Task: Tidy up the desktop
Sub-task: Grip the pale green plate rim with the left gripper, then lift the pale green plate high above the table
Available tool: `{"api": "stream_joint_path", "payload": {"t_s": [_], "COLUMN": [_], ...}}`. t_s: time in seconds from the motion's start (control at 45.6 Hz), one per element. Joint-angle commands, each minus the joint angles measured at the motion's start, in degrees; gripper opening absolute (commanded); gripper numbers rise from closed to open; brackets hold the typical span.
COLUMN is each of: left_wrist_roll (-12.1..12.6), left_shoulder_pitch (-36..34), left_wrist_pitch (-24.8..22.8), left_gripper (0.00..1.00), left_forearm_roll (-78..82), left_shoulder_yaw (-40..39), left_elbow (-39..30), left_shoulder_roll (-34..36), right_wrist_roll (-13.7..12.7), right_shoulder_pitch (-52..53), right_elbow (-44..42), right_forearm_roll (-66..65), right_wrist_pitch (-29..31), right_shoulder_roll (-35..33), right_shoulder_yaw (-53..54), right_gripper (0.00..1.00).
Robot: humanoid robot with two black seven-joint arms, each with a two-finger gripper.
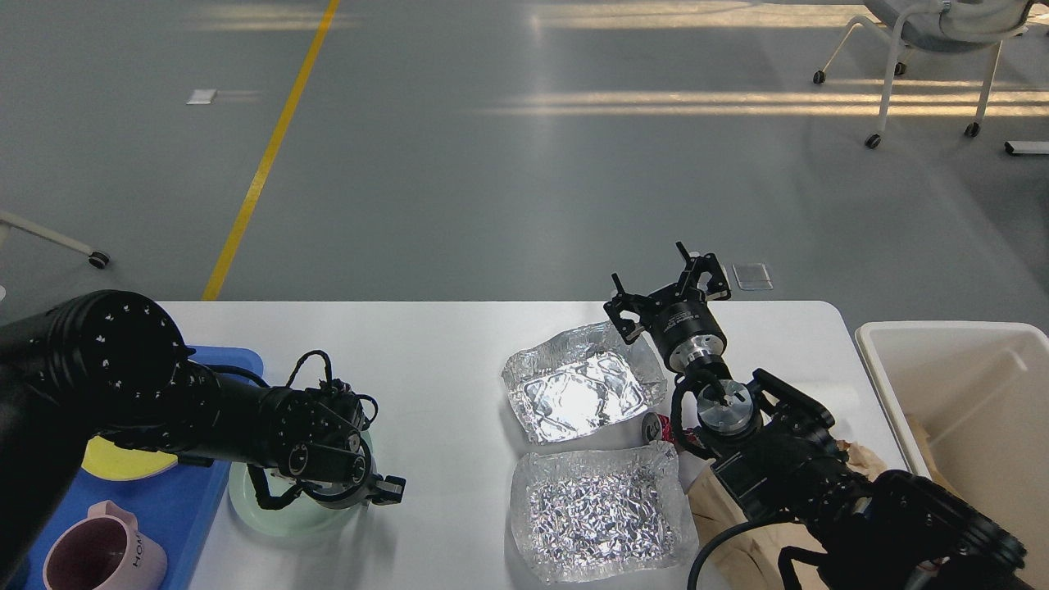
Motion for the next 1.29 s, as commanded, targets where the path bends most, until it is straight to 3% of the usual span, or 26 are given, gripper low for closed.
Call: {"api": "stream_joint_path", "payload": {"t_s": [0.0,0.153,0.175,0.197,0.482,1.008,1.139,1.271], "left_wrist_roll": [0.41,4.71,8.2,8.4,8.76,8.85,9.02,8.06], "left_shoulder_pitch": [-0.24,-0.94,-2.51,-2.96,-7.36,-15.18,-20.71,-28.44], "left_wrist_pitch": [-0.48,-0.57,-0.66,-0.75,-7.34,-7.6,-14.18,-29.02], "left_gripper": [0.04,0.0,0.0,0.0,0.0,0.0,0.0,0.0], "left_forearm_roll": [0.0,-0.17,-0.26,-0.26,-0.35,-0.88,-1.05,-1.49], "left_shoulder_yaw": [0.0,-0.79,-0.79,-0.79,-0.88,-7.56,-7.21,-6.59], "left_elbow": [-0.08,-0.17,-0.52,-0.7,-1.23,-0.87,-1.31,-1.4], "left_shoulder_roll": [0.01,0.01,0.1,0.1,0.45,0.8,1.94,5.8], "right_wrist_roll": [0.0,0.0,0.0,0.0,0.0,0.0,0.0,0.0], "right_shoulder_pitch": [0.0,0.0,0.0,0.0,0.0,0.0,0.0,0.0], "right_elbow": [0.0,0.0,0.0,0.0,0.0,0.0,0.0,0.0], "right_forearm_roll": [0.0,0.0,0.0,0.0,0.0,0.0,-0.09,0.0], "right_wrist_pitch": [-0.01,-0.01,-0.01,-0.01,-0.01,-0.01,-0.01,-0.01], "right_shoulder_roll": [0.0,0.0,0.0,0.0,0.0,0.0,0.0,0.0], "right_shoulder_yaw": [0.0,0.0,0.0,0.0,0.0,0.0,0.0,0.0], "right_gripper": [1.0,1.0,1.0,1.0,1.0,1.0,1.0,1.0]}}
